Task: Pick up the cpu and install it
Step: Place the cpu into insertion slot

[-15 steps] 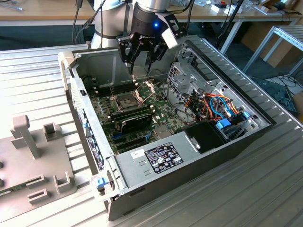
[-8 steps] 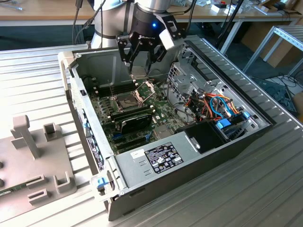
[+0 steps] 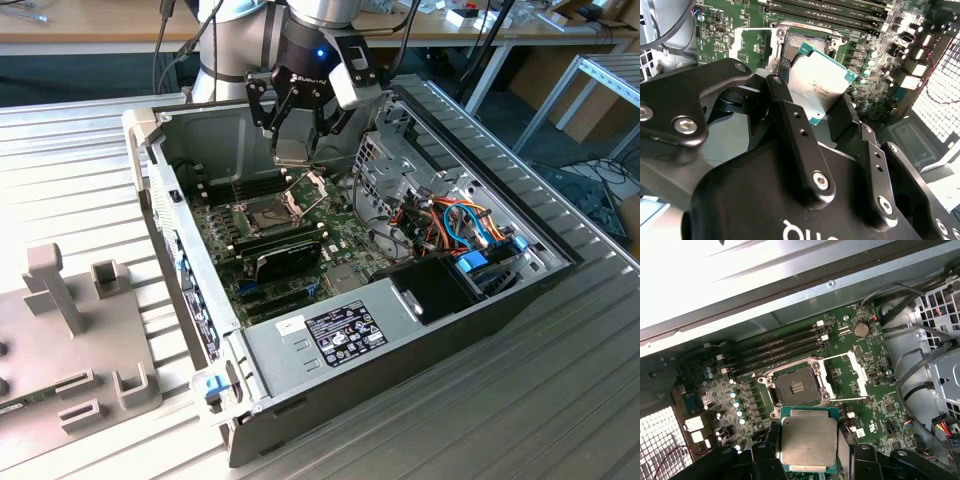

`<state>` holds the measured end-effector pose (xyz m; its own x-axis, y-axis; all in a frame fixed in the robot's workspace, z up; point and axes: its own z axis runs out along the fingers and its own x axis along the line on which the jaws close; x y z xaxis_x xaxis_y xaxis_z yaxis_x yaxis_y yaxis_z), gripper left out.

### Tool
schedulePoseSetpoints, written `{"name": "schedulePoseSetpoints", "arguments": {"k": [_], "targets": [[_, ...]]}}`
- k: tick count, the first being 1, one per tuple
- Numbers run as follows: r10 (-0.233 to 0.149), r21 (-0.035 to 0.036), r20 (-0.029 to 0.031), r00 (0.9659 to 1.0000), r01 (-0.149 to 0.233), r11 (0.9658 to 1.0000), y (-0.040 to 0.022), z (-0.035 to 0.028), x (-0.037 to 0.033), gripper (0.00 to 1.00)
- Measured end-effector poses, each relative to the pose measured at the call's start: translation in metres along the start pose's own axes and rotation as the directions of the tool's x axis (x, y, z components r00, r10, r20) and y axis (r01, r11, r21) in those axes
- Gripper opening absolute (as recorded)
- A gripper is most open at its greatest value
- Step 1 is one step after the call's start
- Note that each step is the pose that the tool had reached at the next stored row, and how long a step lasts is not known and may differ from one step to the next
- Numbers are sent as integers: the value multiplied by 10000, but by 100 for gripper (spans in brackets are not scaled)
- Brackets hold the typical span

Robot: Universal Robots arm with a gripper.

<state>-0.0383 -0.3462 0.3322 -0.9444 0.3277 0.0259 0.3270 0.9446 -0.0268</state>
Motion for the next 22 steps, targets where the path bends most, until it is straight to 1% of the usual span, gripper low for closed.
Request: {"name": "schedulePoseSetpoints", "arguments": {"k": [14, 16, 19, 22], "targets": [[13, 1, 0, 10000, -13, 10000, 0, 0, 0, 55], [75, -2, -2, 10000, -76, 10000, 0, 0, 0, 55], [304, -7, -8, 9995, -304, 9995, 0, 0, 0, 55], [670, -16, -18, 9978, -670, 9978, 0, 1, 0, 55]]}}
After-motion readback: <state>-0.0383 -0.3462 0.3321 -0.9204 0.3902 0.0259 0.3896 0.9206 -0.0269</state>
